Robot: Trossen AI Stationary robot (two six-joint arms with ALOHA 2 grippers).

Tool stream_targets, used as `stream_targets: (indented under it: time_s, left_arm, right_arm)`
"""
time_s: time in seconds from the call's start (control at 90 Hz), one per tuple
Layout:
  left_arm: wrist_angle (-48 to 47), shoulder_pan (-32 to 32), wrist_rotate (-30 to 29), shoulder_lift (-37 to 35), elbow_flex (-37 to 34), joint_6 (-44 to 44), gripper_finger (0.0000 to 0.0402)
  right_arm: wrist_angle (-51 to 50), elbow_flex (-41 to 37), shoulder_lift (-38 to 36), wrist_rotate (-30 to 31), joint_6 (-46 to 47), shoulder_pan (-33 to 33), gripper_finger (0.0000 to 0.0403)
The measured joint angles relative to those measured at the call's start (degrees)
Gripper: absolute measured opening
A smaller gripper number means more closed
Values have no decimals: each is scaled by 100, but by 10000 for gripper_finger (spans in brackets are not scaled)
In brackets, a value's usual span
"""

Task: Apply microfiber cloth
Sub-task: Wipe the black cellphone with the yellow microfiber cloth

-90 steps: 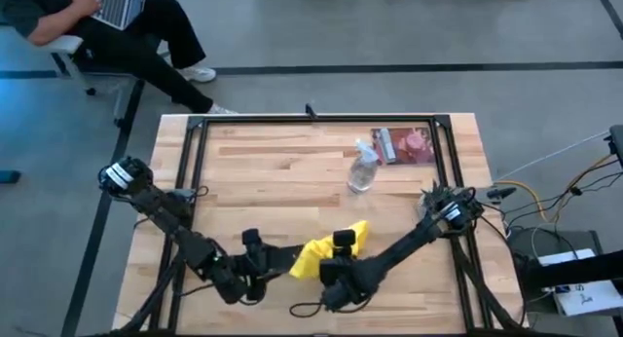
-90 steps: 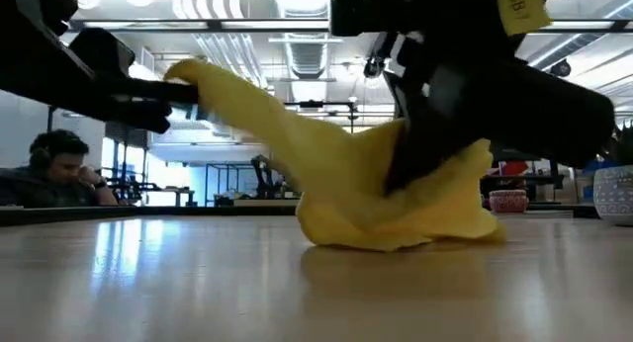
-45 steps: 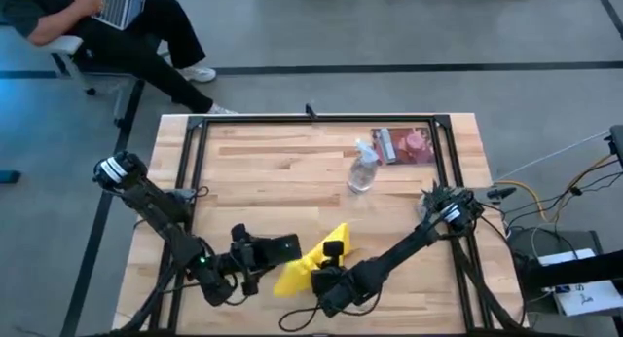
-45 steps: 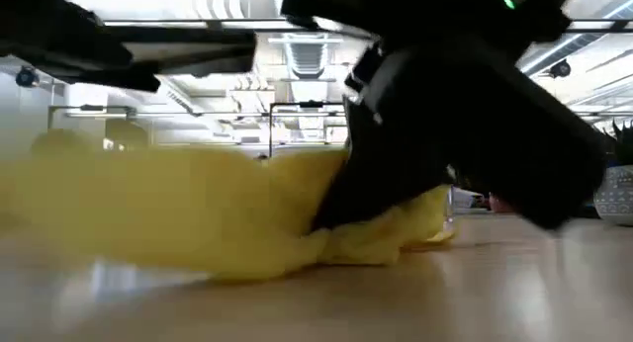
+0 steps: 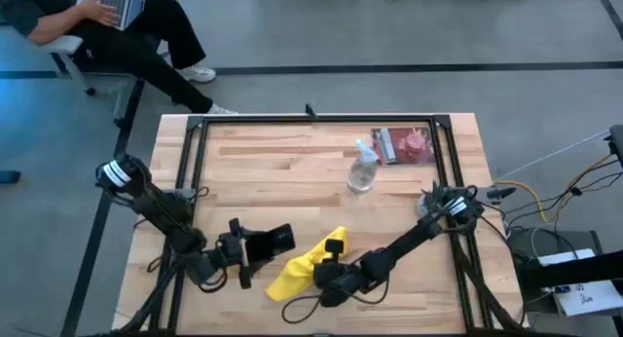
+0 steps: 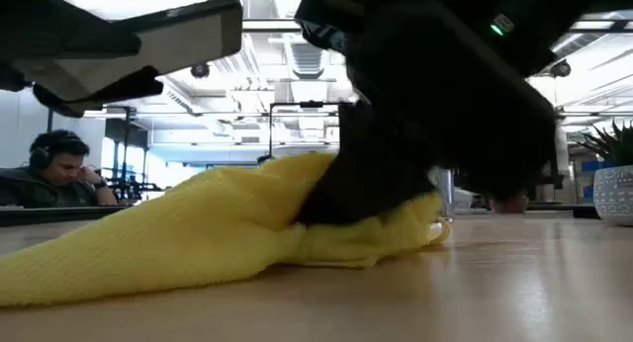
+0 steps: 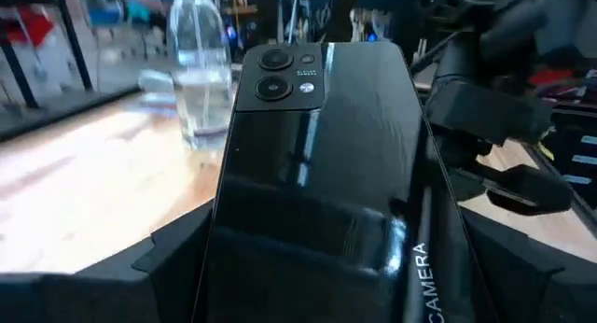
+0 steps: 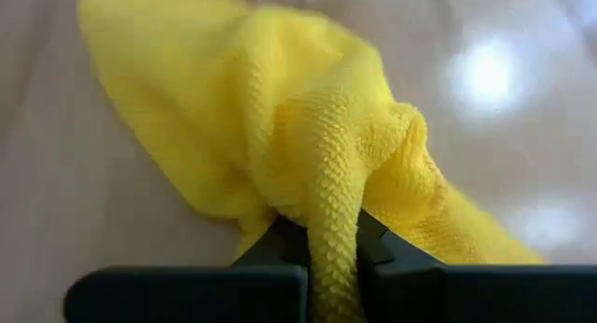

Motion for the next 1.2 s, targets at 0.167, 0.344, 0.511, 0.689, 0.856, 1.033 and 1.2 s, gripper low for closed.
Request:
stream_targets:
  time_s: [0.167, 0.344, 0.511, 0.689, 0.856, 1.033, 1.2]
  left_arm:
    - [27, 170, -293, 142, 103, 602, 318]
    - [44, 443, -935, 152, 128, 1455, 318]
    - [47, 981, -1106, 142, 127, 1985, 318]
    - [34, 1562, -1027, 119, 248, 2695, 318]
    - [25, 1628, -993, 110, 692, 3730, 318]
    - [-126, 1613, -485, 102, 1061, 4187, 318]
    - [-298, 1613, -198, 102, 1163, 4245, 318]
  right_arm:
    - [-168, -41, -533, 106, -345, -165, 0]
    - [-1281, -80, -1274, 424, -816, -449, 0]
    - [-2012, -70, -2024, 957, -1390, -746, 0]
    - [-2028, -68, -2522, 1005, -2068, -1195, 0]
    - [-2044, -64, -2707, -72, -2256, -1604, 0]
    - [-1966, -8, -2765, -616, -2748, -1687, 0]
    - [-2025, 297, -2914, -592, -3110, -1677, 0]
